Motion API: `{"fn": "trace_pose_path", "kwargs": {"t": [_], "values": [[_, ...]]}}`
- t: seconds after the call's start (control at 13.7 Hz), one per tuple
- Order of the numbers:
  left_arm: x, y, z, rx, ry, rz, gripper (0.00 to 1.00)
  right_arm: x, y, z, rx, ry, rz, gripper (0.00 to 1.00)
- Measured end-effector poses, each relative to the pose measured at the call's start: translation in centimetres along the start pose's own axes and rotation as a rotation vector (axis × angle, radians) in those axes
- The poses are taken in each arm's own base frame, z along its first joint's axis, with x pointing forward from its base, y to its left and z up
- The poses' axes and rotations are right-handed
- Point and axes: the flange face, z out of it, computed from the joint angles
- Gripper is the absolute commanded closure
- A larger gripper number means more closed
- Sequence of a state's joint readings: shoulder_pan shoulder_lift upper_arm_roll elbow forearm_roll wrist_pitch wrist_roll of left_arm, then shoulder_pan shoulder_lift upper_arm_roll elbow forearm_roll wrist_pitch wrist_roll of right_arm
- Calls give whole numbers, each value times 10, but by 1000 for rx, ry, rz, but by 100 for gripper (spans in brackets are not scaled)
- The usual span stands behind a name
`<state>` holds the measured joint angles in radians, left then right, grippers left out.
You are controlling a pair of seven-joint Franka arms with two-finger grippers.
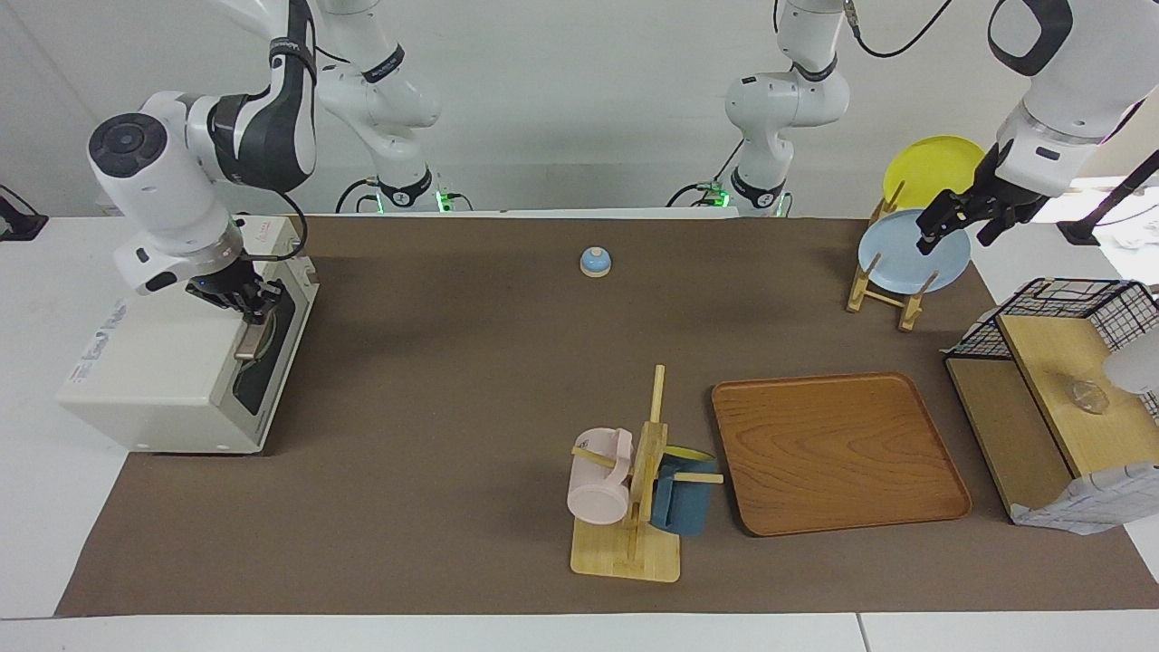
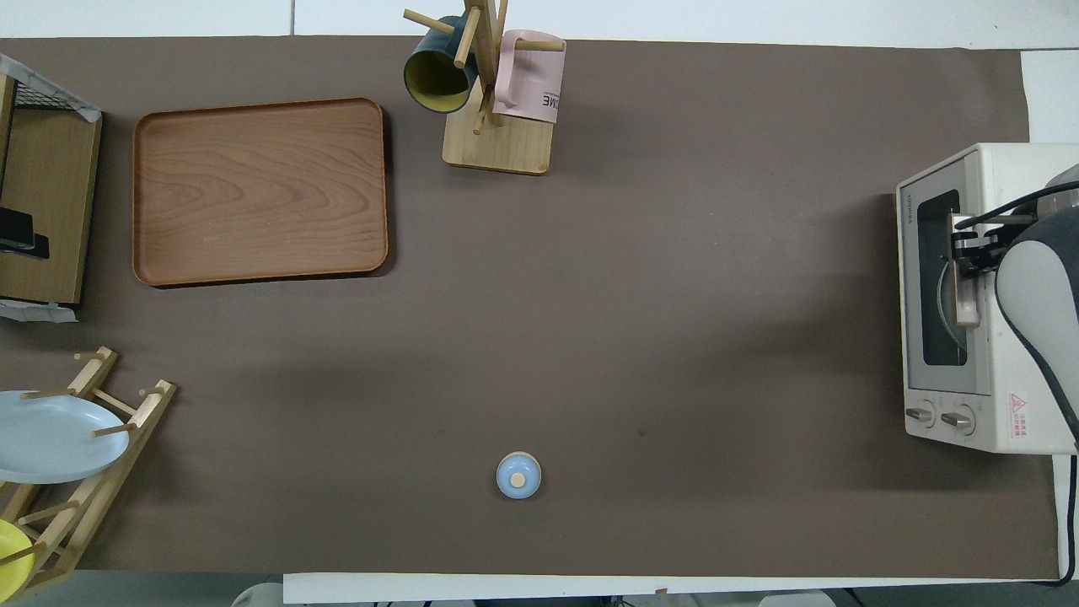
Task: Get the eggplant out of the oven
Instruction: 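Grasp the green plate with the right gripper and pull it out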
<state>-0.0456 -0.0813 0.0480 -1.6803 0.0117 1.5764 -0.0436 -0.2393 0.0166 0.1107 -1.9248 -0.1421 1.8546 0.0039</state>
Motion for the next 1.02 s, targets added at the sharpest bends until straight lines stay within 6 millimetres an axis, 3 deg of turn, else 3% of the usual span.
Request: {"fn": "trace_pose_path", "kwargs": {"t": [0.15, 0.36, 0.51, 0.58, 0.73, 0.8, 1.02], "values": [[0, 0, 0, 0, 0, 0, 0, 0, -14, 1, -1, 13, -10, 100], [0, 0, 0, 0, 0, 0, 0, 9, -78, 22, 21, 55, -22, 100], [0, 0, 0, 0, 0, 0, 0, 30, -132, 75, 42, 87, -33, 100], [0, 0, 0, 0, 0, 0, 0, 40, -147, 105, 52, 78, -38, 100], [0, 0, 0, 0, 0, 0, 0, 52, -154, 148, 59, 50, -43, 100], [0, 0, 0, 0, 0, 0, 0, 56, -155, 151, 61, 47, -43, 99], [0, 0, 0, 0, 0, 0, 0, 65, -172, 113, 61, 56, -21, 46]]}}
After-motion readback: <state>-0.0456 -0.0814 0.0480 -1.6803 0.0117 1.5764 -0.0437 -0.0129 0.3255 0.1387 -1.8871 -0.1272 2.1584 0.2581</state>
